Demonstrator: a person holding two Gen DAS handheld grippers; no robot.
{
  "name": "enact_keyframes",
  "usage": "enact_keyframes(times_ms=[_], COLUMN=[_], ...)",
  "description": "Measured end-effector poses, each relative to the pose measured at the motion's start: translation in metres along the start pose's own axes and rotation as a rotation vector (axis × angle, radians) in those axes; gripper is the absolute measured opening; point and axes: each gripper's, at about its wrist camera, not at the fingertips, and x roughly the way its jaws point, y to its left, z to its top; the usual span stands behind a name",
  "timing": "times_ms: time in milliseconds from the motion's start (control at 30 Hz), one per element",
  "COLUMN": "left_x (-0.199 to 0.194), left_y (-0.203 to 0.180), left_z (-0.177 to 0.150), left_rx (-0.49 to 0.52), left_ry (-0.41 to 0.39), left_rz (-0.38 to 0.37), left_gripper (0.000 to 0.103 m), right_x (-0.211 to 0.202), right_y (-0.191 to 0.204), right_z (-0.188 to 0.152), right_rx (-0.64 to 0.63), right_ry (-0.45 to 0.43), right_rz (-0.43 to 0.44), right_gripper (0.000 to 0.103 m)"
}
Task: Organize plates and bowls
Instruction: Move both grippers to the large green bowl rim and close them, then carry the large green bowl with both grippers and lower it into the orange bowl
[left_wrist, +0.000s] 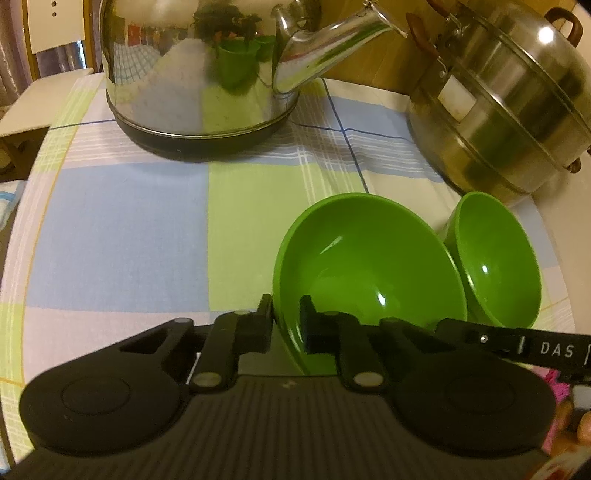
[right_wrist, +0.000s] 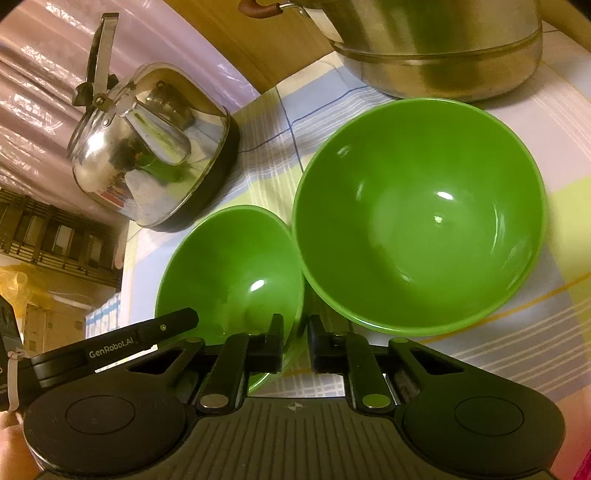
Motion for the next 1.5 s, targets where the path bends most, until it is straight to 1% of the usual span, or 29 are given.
enact_keyframes(times_ms=[33,167,333,633,833,1067,1367,1500], left_x=[0.000,-0.005,-0.013,-0.036,-0.058,-0.094,-0.146,-0.163], left_y=[0.000,-0.001,-0.005,-0.014,-0.023,-0.037,-0.057,-0.063], left_z=[0.000,-0.004,-0.011,-0.025,-0.032,-0.044,-0.065,-0.077], left_rx=[0.003,0.000,0.003,-0.001,-0.005,-0.005,0.012,0.017], left_ry=[0.000,-0.003,0.000,-0.005,-0.009,-0.025,-0.066,-0.077], left_rz=[0.005,0.016,0.027,0.028,0.029,0.022,0.011,0.011], left_gripper=[0.008,0.007,0.007,0.008,0.008,0.008,0.008,0.008], right_x=[0.000,-0.003,-0.007,-0.031,-0.054,-0.093,-0.140,-0.158], right_y=[0.001,0.003,0.002,0.009,0.017,0.031,0.041,0.045], right_z=[0.000,-0.002,-0.007,-0.016,-0.022,-0.033,-0.057,-0.070], right_rx=[-0.004,-0.020,-0.020,-0.051,-0.068,-0.093,-0.105,-0.115], right_ry=[0.001,0.009,0.019,0.020,0.010,-0.016,-0.034,-0.042], right_rz=[-0.003,-0.013,-0.011,-0.008,-0.009,-0.009,0.002,0.004], right_gripper=[0.013,0.013,0.013,0.013,0.013,0.013,0.013,0.013])
